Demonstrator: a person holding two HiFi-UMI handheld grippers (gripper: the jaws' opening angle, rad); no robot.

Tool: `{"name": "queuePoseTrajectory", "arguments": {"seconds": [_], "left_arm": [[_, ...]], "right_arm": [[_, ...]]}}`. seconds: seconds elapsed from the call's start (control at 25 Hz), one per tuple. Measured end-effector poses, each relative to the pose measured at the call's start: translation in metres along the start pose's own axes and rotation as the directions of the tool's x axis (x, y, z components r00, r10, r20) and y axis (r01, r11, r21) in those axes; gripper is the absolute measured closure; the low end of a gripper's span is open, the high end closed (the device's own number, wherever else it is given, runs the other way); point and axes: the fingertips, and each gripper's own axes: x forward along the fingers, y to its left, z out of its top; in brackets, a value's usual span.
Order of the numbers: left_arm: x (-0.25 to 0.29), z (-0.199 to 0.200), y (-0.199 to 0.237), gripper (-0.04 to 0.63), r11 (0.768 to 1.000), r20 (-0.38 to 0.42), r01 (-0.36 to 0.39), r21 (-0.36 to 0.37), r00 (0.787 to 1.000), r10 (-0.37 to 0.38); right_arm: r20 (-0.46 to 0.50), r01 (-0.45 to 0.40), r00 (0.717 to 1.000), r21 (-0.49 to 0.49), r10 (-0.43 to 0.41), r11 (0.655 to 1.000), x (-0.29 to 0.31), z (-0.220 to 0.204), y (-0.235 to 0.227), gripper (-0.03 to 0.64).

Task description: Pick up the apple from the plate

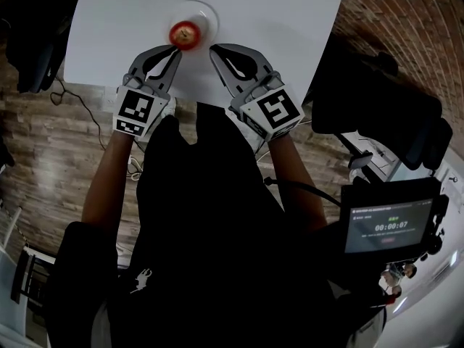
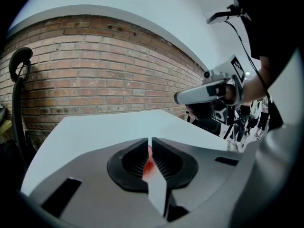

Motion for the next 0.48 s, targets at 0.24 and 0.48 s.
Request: {"name": "queuePoseTrajectory", "arguments": {"seconds": [0.24,0.48], "left_arm": [[0.005,-0.016,0.007,0.586,0.999,-0.012,-0.035,-0.006,0.999,0.034],[0.005,-0.029,0.008,0.514,0.999,-0.038,-0.05,-0.011,0.998,0.05]], "right_arm": [[-0.05,-0.008,0.999,-0.022,0.007,1.0,0.015,-0.026,-0.001,0.612],[-0.058,-0.011,0.998,-0.018,0.01,1.0,0.014,-0.032,0.003,0.612]]}}
